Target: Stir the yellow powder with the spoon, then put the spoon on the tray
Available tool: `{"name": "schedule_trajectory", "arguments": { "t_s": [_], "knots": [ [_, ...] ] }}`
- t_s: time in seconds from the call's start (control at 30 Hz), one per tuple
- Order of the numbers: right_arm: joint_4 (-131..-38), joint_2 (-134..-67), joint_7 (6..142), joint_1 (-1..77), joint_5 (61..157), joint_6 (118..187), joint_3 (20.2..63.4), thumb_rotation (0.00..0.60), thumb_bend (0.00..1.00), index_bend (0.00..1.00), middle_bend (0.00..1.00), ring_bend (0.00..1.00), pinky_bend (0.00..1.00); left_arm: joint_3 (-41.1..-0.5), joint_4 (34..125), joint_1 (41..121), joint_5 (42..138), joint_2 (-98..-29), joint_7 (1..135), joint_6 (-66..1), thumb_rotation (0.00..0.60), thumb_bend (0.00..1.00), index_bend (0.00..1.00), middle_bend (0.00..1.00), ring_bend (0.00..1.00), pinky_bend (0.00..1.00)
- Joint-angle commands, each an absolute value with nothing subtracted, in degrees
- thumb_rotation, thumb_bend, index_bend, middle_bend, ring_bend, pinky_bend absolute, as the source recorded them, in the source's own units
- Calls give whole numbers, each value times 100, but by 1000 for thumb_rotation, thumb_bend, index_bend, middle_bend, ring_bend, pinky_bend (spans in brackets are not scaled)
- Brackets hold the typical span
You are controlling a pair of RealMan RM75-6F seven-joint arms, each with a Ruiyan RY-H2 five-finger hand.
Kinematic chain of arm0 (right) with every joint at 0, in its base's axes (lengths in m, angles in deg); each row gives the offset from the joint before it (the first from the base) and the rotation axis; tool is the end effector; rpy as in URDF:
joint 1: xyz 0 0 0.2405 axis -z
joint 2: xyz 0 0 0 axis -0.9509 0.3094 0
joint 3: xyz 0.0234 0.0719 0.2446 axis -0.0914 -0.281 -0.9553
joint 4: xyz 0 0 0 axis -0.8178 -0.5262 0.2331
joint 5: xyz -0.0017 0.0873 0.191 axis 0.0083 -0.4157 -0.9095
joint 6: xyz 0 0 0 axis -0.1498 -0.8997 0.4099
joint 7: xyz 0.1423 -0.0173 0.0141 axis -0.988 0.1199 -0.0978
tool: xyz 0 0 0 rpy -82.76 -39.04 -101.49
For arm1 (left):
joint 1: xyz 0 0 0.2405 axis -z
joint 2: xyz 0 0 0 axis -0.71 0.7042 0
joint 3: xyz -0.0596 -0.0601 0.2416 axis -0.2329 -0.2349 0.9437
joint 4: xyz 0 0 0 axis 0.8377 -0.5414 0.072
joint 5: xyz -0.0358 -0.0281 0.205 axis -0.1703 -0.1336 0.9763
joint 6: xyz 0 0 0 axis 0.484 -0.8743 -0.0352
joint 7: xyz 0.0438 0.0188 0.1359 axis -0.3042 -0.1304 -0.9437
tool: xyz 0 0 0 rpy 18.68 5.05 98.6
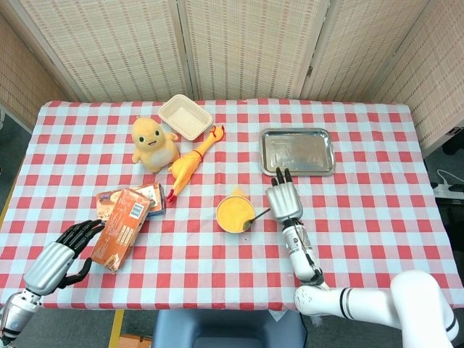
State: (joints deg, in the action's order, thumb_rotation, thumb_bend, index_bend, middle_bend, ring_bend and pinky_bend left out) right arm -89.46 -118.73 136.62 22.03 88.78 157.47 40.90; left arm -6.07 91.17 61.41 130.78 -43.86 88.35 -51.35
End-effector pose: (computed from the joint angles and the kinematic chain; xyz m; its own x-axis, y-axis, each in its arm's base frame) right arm -0.1214 -0.3549 -0.0519 0.7992 -0.1053 0.5917 -0.5987 -0.2251 0.7687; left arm -0.2884 0.2012 0.1356 0.3047 0.2153 0.9278 0.8974 -0.3913 -0.2039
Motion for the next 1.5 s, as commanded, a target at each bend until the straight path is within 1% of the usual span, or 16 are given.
{"name": "schedule_trajectory", "arguments": {
  "t_s": [0.03,0.23,0.43,0.57,0.8,0.97,1.17,1.27,1.4,1.5],
  "knots": [
    [-8682,-12097,13684,2088,8921,15769,3990,600,613,1000,300,46,111,-607,9109,6150,13079,-4381,8874,-5132,600,620,0,0,0,95],
    [-8122,-12471,13526,1925,8955,15673,3766,600,612,1000,303,50,113,-632,9057,6155,13023,-4355,9018,-5145,600,621,0,0,0,96],
    [-7861,-12594,13421,1883,8953,15543,3673,600,613,1000,304,50,112,-630,9054,6161,13028,-4337,9051,-5144,600,622,0,0,0,95],
    [-7900,-12555,13265,1920,9025,15500,3645,600,613,1000,304,50,112,-625,9057,6147,13030,-4337,9046,-5162,600,622,0,0,0,95],
    [-8312,-12296,13005,2058,9035,15556,3506,600,612,1000,308,58,112,-628,9068,6152,13023,-4338,9025,-5142,600,621,0,0,0,95],
    [-8119,-12349,13046,1962,8940,15447,3424,600,612,1000,308,60,113,-639,9061,6169,12992,-4352,9001,-5089,600,620,0,0,0,95],
    [-7442,-12714,13283,1686,8865,15189,3449,600,613,1000,308,60,114,-649,9084,6173,12934,-4362,8945,-5024,600,620,0,0,0,95],
    [-7249,-12823,13405,1613,8842,15085,3499,600,613,1000,308,60,114,-646,9069,6167,12933,-4370,8945,-5024,600,621,0,0,0,95],
    [-7457,-12704,13508,1661,8887,15091,3605,600,613,1000,308,60,115,-663,9064,6167,12900,-4366,8944,-5016,600,621,0,0,0,95],
    [-7821,-12495,13672,1753,8876,15201,3693,600,613,1000,308,60,115,-658,9072,6168,12923,-4363,8949,-5028,600,621,0,0,0,95]
  ]
}}
